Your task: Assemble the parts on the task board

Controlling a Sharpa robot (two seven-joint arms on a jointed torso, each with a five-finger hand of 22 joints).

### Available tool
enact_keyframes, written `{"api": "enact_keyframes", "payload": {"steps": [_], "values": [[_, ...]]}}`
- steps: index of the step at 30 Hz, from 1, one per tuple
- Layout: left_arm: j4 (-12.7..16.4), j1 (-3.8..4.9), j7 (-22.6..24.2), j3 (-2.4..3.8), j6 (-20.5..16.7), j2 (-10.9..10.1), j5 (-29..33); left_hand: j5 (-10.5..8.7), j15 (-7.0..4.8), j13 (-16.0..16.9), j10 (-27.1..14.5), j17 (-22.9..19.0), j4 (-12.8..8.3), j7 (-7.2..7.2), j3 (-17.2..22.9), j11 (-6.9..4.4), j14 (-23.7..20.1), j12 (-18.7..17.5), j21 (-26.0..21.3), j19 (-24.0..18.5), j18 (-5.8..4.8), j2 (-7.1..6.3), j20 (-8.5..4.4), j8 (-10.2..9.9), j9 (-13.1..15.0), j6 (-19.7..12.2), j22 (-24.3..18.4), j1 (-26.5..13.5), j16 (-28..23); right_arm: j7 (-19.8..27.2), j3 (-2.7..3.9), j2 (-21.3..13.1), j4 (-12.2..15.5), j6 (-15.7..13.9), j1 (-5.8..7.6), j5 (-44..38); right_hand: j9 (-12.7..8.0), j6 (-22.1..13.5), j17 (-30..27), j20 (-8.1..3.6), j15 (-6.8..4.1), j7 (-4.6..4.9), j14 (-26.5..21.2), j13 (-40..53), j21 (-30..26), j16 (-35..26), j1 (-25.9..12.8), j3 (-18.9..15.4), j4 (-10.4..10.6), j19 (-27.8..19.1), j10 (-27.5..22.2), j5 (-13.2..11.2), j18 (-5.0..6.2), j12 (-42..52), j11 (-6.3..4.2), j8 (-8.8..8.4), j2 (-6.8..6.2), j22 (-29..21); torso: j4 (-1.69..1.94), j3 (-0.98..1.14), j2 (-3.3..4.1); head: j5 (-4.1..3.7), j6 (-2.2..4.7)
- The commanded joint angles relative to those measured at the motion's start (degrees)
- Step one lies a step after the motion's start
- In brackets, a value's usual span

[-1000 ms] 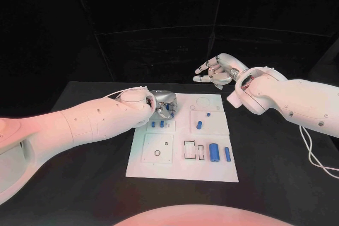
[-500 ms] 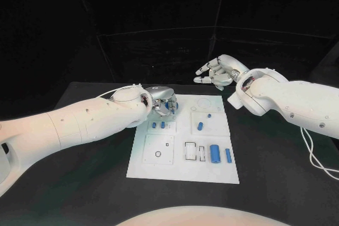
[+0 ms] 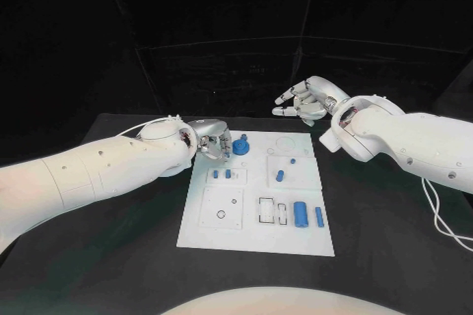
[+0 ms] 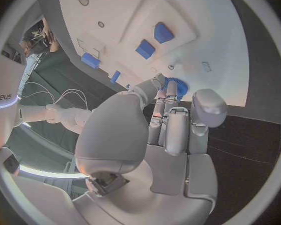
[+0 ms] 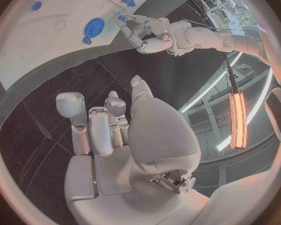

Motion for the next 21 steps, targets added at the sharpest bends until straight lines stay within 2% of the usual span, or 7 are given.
{"api": "enact_keyframes", "payload": {"steps": [1, 10, 21], "values": [[-0.4, 0.06, -0.6, 0.04, 2.3, -0.1, 0.7, 0.18, -0.05, -0.1, 0.3, -0.1, -0.1, -0.11, 0.3, 0.07, 2.0, -0.3, 0.3, 0.2, -1.05, 0.00, -0.28, -0.3, 0.1, 0.3, 0.1, -0.7, 0.0, 0.5, 0.04, 0.0, 0.0, 0.3, 0.09, 0.2, -0.1, -0.3, 0.1, -0.16, -0.38, -0.04, 2.7, 0.1, -0.3, -0.1, 0.2, -0.3, 0.0, 0.2, -0.2, 0.3, 1.03, 0.1, -0.14, 0.26, 0.26, 0.0, -0.07, 0.00, 0.02, 0.09, -0.01], [-1.2, -0.09, -1.1, 0.00, 3.5, 0.2, 0.7, 0.19, -0.05, -0.1, 0.3, -0.2, -0.1, -0.13, 0.3, 0.06, 2.0, -0.5, 0.3, 0.2, -1.04, -0.17, -0.28, -0.4, 0.0, 0.3, 0.1, -0.9, 0.0, 0.5, 0.04, -0.1, 0.0, 0.3, 0.09, 0.2, -0.1, -0.3, 0.1, -0.16, -0.38, -0.04, 2.7, 0.1, -0.3, -0.1, 0.2, -0.3, 0.0, 0.2, -0.2, 0.3, 1.03, 0.1, -0.14, 0.26, 0.26, 0.0, -0.15, 0.04, 0.01, 0.33, -0.11], [-1.4, -0.14, -1.3, 0.00, 4.5, 0.1, 0.7, 0.19, -0.05, -0.1, 0.3, -0.2, -0.1, -0.12, 0.3, 0.06, 2.0, -0.5, 0.3, 0.2, -1.06, -0.18, -0.27, -0.4, 0.0, 0.3, 0.2, -0.9, 0.0, 0.5, 0.04, 0.0, -0.1, 0.3, 0.09, 0.2, -0.1, -0.3, 0.1, -0.17, -0.39, -0.05, 2.7, 0.1, -0.3, -0.1, 0.2, -0.4, 0.0, 0.2, -0.2, 0.3, 1.04, 0.2, -0.15, 0.32, 0.30, 0.0, -0.05, 0.00, 0.02, 0.31, -0.17]]}}
